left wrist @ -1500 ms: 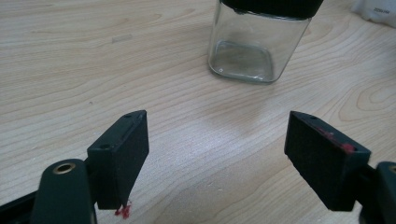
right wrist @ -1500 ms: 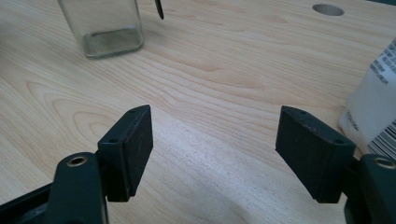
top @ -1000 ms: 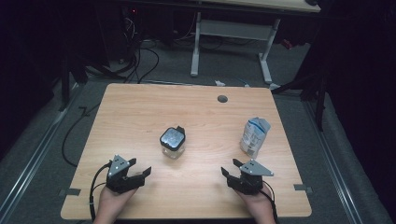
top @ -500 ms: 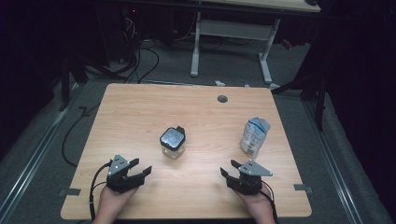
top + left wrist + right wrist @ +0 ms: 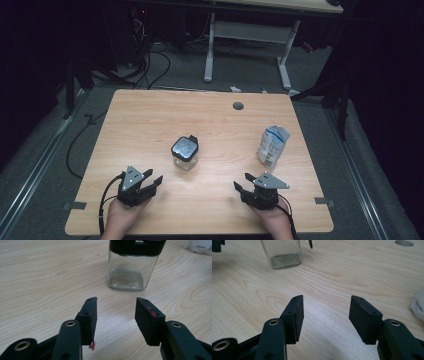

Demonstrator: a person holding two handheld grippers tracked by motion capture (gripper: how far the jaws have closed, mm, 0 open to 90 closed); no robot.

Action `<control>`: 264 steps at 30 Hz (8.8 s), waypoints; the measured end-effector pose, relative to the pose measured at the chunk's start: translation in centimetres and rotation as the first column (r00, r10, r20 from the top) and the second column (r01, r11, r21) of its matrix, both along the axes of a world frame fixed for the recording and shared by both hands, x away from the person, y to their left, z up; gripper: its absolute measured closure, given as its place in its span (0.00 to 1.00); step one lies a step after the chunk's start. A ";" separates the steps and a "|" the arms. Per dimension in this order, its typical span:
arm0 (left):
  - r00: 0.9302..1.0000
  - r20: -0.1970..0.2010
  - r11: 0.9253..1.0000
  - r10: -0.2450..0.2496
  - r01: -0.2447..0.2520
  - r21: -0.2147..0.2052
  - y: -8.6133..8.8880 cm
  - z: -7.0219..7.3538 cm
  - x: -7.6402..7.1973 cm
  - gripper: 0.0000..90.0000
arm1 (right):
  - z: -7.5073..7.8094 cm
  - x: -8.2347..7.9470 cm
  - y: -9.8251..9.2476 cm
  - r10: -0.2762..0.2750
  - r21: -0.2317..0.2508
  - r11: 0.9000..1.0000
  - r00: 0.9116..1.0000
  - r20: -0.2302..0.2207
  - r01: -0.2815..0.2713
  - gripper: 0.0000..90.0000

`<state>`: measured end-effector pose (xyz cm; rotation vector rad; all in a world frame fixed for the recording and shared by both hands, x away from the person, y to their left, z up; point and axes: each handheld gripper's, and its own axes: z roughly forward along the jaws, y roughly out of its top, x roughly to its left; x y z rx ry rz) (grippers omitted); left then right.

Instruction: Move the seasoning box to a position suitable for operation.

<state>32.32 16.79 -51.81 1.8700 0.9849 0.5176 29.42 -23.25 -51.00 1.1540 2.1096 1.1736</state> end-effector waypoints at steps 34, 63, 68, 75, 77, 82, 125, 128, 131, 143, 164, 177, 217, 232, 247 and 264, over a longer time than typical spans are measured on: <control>0.998 -0.045 0.999 0.052 -0.052 -0.003 -2.8 -0.3 10.2 1.00 | 0.0 -0.1 0.1 0.039 0.007 0.999 0.999 -0.028 -0.039 0.54; 0.996 -0.004 0.996 -0.085 0.085 -0.025 -6.0 -0.3 7.9 1.00 | -0.2 -0.1 0.3 0.038 -0.005 0.999 0.999 -0.036 -0.038 0.52; 0.994 -0.002 0.993 -0.111 0.111 -0.028 -6.7 -0.3 6.8 1.00 | -0.3 -0.1 0.3 0.037 -0.004 0.999 0.999 -0.036 -0.037 0.52; 0.984 0.026 0.984 -0.178 0.178 -0.027 -8.4 0.1 4.8 1.00 | -0.3 -0.1 0.5 0.037 -0.008 0.999 0.999 -0.034 -0.038 0.52; 0.985 0.023 0.985 -0.169 0.170 -0.022 -8.3 0.0 4.7 1.00 | -0.3 -0.1 0.5 0.038 -0.009 0.999 0.999 -0.034 -0.038 0.53; 0.994 0.019 0.994 -0.105 0.106 -0.028 -6.6 0.3 4.6 1.00 | -0.3 0.4 0.9 0.024 -0.003 1.000 0.999 -0.025 -0.025 0.59; 0.999 -0.044 0.999 -0.010 0.008 -0.040 -4.1 -1.0 7.0 1.00 | -0.3 7.1 10.1 0.194 -0.081 0.979 0.980 0.049 -0.189 0.97; 0.998 -0.050 0.998 -0.025 0.023 -0.050 -4.4 -1.0 7.0 1.00 | -0.2 6.5 9.2 0.191 -0.088 0.979 0.980 0.052 -0.186 0.97; 0.998 -0.052 0.998 -0.037 0.034 -0.046 -4.8 -0.9 6.7 1.00 | 0.0 5.6 7.9 0.173 -0.088 0.982 0.983 0.058 -0.168 0.96; 0.990 -0.046 0.991 -0.135 0.133 -0.025 -8.5 -0.6 3.9 1.00 | 0.5 1.9 4.0 0.095 -0.099 0.991 0.993 0.068 -0.089 0.95; 0.982 -0.083 0.985 -0.171 0.172 0.010 -8.8 -1.1 -1.6 1.00 | -0.4 -1.4 1.0 0.048 -0.045 0.998 0.997 0.066 -0.045 0.96; 0.989 -0.068 0.991 -0.129 0.131 0.023 -8.5 -1.0 -1.7 1.00 | -0.5 -1.4 0.7 0.043 -0.039 0.998 0.997 0.063 -0.040 0.95; 0.979 -0.067 0.981 -0.194 0.195 0.004 -10.4 -0.9 -2.6 1.00 | -0.6 -1.2 0.4 0.045 -0.035 0.998 0.998 0.044 -0.043 0.92; 0.972 -0.061 0.974 -0.226 0.227 0.002 -11.8 -0.9 -2.8 1.00 | -0.7 -1.2 0.7 0.050 -0.048 0.998 0.998 0.044 -0.048 0.90; 0.969 -0.054 0.971 -0.240 0.240 -0.003 -12.5 -0.9 -2.8 1.00 | -0.7 -1.2 0.7 0.049 -0.056 0.997 0.998 0.042 -0.047 0.89; 0.979 -0.043 0.980 -0.199 0.199 -0.019 -11.0 -0.6 -2.5 1.00 | -0.5 -1.3 0.5 0.046 -0.050 0.998 0.997 0.054 -0.043 0.89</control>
